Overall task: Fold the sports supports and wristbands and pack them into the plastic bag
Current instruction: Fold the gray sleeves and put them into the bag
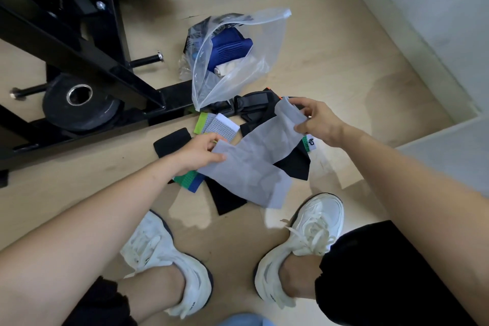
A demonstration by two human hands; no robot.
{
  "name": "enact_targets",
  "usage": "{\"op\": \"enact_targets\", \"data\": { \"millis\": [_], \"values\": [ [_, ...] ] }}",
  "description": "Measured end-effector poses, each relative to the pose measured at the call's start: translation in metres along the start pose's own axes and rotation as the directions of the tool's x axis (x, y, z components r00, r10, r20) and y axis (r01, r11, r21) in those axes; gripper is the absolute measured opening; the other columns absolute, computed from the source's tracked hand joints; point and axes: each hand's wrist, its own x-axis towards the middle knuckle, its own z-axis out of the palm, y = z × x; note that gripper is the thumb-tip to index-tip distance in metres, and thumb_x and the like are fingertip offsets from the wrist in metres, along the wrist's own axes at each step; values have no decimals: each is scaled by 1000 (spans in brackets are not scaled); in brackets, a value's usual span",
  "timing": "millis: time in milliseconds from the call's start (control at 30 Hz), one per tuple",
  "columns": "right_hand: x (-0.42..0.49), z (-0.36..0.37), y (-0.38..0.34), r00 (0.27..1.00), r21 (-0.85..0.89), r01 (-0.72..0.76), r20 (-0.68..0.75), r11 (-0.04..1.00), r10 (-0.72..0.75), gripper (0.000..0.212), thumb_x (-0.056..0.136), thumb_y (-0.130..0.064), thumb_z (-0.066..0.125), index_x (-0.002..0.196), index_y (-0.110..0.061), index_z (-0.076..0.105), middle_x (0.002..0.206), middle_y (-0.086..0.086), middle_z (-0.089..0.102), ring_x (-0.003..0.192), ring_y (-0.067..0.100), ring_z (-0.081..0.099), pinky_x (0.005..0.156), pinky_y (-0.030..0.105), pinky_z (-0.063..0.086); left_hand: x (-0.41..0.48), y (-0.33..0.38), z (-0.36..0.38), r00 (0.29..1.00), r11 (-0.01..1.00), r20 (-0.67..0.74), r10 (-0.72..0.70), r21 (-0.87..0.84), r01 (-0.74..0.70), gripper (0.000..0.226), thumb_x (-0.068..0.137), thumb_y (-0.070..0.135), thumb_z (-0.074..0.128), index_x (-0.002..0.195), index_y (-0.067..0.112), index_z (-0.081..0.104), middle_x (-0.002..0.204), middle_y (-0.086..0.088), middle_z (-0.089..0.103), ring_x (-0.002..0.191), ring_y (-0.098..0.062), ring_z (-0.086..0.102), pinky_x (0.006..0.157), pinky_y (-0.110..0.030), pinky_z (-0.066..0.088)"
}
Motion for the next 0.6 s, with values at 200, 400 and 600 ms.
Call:
{"op": "enact_targets", "data": {
  "millis": [200, 400, 600],
  "values": [
    [-15, -4, -38, 998, -59, 69, 4, 996, -69, 60, 85, 3, 68, 139, -18, 51, 93, 10, 64, 77, 21, 59, 64, 25, 51, -4, 15, -10, 960, 956, -278, 40, 290, 44, 15, 82, 13, 72, 95, 19, 68, 99, -3, 73, 95, -27, 69, 79, -41, 57],
    [-46, -10, -66, 993, -81, 111, -23, 990, -114, 6, 87, -7, 71, 88, -4, 65, 74, 5, 58, 67, 19, 52, 61, 30, 45, -20, -5, -20, 923, 823, -381, -58, 505, 260, 21, 78, 19, 69, 80, 38, 62, 103, 4, 69, 96, -23, 62, 72, -31, 47],
    [-86, -9, -97, 992, 144, 105, 48, 984, -113, 8, 87, -3, 68, 93, -4, 64, 82, 10, 64, 72, 20, 62, 66, 31, 52, -27, -12, -19, 907, 991, -400, -131, -81, 107, 12, 90, 11, 71, 83, 20, 68, 84, 2, 68, 79, -15, 63, 60, -22, 45]
  ]
}}
